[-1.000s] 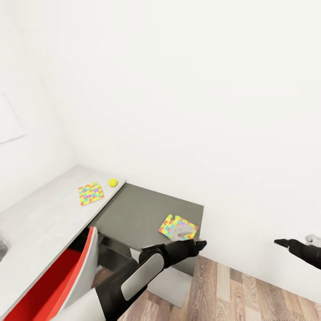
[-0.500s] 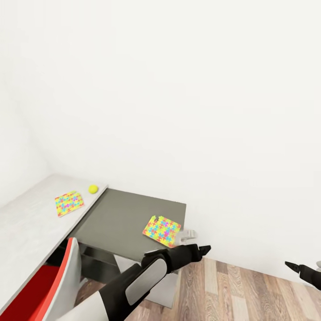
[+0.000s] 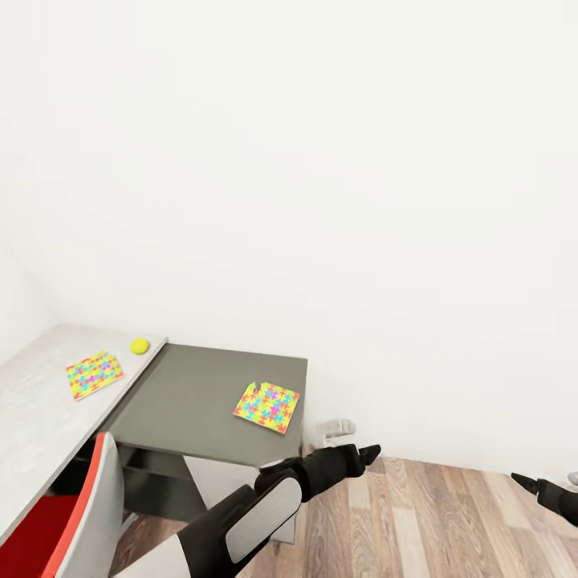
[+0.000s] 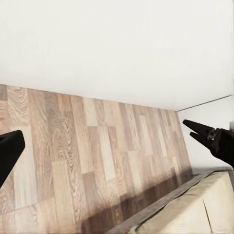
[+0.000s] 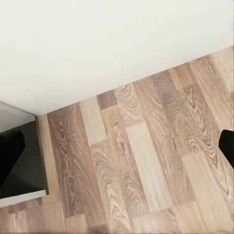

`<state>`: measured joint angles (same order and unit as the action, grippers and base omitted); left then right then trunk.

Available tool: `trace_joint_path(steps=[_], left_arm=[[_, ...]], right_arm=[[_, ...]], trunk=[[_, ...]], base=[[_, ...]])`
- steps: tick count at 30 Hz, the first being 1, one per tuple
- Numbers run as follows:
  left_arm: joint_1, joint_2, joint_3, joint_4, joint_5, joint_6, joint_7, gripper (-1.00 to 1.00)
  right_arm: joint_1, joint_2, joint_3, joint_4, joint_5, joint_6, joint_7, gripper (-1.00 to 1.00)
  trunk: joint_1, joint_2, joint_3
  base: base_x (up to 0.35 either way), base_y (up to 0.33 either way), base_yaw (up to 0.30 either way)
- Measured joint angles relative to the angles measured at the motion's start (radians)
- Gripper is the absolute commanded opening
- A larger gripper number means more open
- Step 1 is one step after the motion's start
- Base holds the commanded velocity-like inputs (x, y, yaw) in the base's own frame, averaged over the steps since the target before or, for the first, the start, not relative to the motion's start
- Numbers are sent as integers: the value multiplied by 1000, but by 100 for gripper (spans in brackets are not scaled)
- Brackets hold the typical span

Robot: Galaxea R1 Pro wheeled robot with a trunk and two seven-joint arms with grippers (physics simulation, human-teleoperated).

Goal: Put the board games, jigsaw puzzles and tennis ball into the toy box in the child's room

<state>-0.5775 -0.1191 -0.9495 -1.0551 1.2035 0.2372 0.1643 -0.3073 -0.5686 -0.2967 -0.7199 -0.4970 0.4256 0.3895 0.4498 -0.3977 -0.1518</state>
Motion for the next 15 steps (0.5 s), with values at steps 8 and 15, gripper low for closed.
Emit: trace_joint_path(steps=[8,15], left_arm=[[0,1,0,0,0,1,0,100],[1,5,0,-6,0,-4,-1,100]], right_arm=[[2,4,0,8,2,-4,5,100],[4,4,1,102,19,-187,16,100]], trunk=[[0,0,11],[0,0,16]], base=[[-319,0,-197],[-188,0,-58]])
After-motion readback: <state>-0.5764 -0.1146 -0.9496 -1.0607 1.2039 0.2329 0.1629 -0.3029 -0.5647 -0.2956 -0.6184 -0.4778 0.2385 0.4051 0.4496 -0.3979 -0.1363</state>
